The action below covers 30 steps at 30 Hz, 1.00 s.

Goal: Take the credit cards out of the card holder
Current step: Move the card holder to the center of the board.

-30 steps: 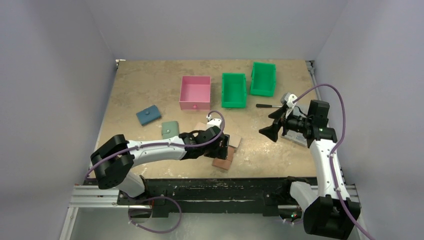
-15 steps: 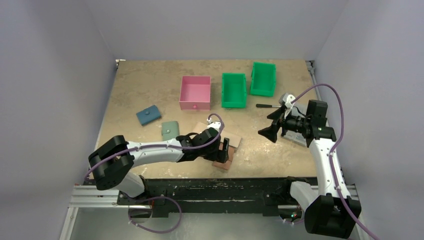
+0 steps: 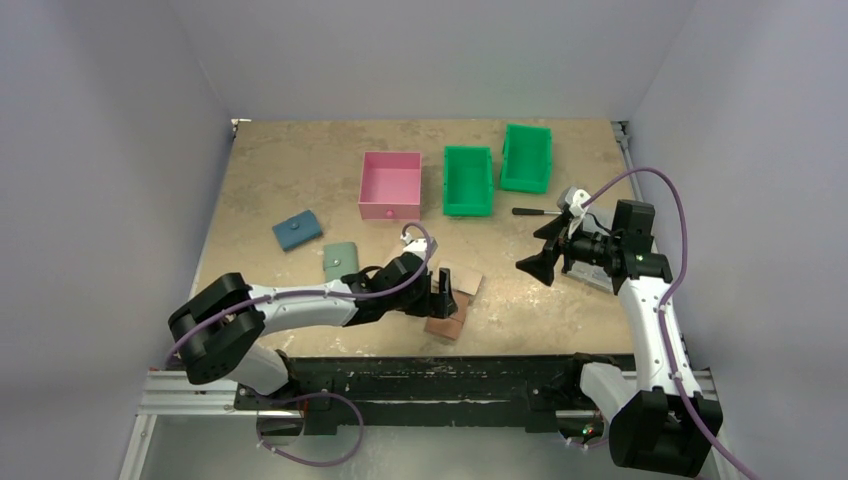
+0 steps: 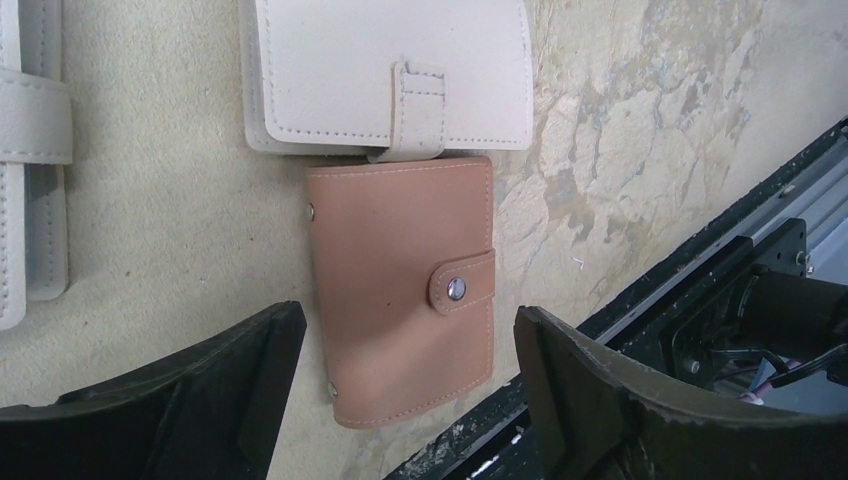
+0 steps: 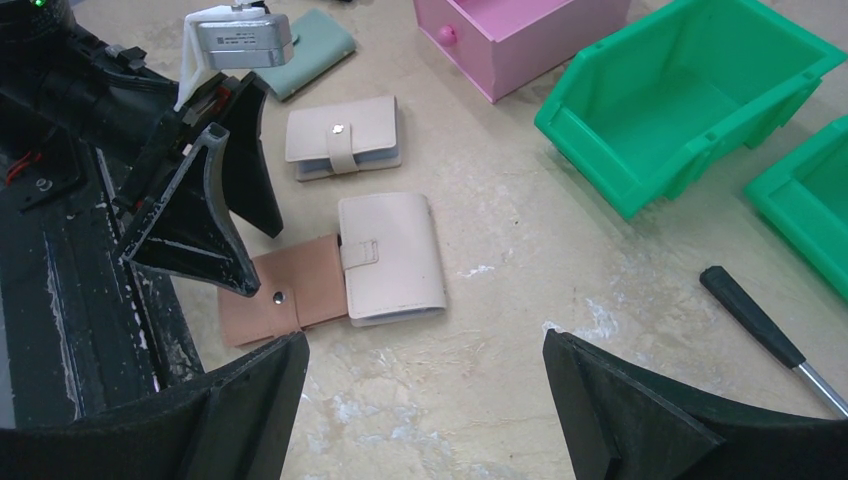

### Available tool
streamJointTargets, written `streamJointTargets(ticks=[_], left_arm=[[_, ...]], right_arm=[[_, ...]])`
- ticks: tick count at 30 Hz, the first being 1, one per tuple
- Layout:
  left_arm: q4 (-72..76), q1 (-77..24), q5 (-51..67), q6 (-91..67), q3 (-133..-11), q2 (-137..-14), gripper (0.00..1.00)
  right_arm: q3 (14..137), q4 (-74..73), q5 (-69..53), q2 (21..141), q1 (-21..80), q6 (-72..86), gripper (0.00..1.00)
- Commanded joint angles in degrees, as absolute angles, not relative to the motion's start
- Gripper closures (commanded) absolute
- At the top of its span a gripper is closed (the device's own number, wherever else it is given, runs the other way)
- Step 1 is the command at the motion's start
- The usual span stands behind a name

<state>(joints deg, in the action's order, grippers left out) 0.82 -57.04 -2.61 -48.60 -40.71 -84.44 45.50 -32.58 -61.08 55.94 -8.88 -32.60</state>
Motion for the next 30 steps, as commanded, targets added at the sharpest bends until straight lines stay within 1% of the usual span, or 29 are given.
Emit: streamJointTargets(ticks=[1, 11, 18, 24, 30], left_arm=[[4.9, -56.6, -1.7, -49.7, -39.2, -82.1, 0.17], [8.1, -56.3, -1.5, -50.7, -36.7, -81.1, 0.12], [7.3, -56.1, -2.8, -51.2, -36.9, -82.7, 0.12], [7.1, -55.0, -2.8, -51.5, -38.3, -86.0, 0.18], [11.1, -53.2, 0.3, -52.3, -37.7, -88.0, 0.28]], right_arm=[[45.5, -32.6, -62.8, 56.2, -8.5, -33.6, 0.01], [45.5, -32.6, -62.8, 55.9, -8.4, -33.7, 0.01], [45.6, -32.6, -63.0, 56.5, -8.2, -33.7, 0.01], [45.5, -32.7, -62.8, 56.3, -8.2, -33.8, 0.01], [45.6, -32.7, -62.8, 56.5, -7.7, -33.8, 0.01]])
